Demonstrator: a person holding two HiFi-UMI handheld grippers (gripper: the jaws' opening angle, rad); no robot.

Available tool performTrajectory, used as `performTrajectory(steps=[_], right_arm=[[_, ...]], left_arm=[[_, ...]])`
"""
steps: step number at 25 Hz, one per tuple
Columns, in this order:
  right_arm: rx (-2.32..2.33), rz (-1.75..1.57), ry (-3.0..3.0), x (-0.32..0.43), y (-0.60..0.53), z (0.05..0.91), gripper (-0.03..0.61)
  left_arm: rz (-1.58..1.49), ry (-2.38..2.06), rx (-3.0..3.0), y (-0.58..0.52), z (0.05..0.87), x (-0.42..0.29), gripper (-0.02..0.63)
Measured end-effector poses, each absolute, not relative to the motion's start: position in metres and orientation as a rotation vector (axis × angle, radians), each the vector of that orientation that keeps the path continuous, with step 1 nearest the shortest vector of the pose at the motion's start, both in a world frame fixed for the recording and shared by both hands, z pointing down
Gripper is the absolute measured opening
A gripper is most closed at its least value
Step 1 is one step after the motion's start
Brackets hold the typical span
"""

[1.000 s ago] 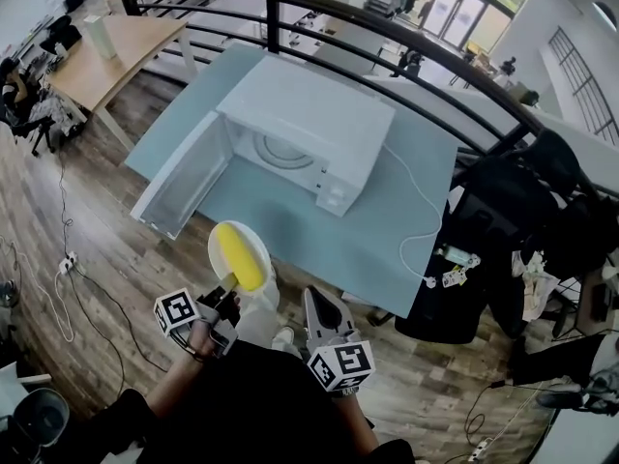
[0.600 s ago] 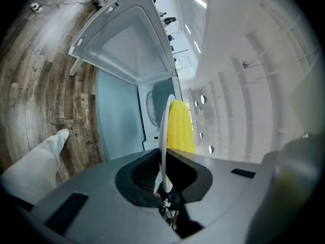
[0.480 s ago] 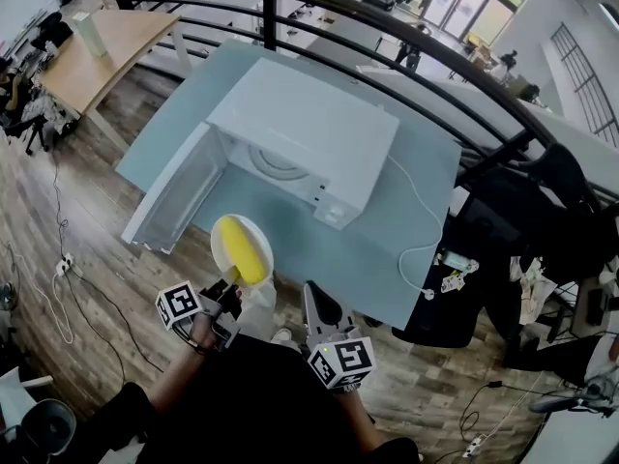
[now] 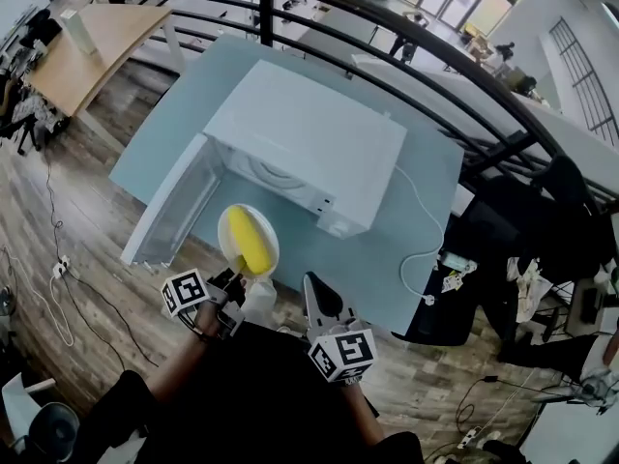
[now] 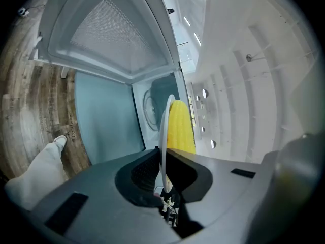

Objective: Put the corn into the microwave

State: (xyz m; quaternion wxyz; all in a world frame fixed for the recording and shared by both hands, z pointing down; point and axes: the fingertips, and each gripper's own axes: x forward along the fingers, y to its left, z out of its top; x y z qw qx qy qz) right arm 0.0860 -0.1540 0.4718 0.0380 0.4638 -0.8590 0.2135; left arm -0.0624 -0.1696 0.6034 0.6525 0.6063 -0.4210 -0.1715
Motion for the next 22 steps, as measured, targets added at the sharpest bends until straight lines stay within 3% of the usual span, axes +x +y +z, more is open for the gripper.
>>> performTrajectory(steps=[22], right_arm=[[1.465,0.645,-2.605,0.054,-0.236,0.474,0.009]], left_arm=[[-0.299,-0.907,1.376,-0.28,0.661,-0.052,0.026]])
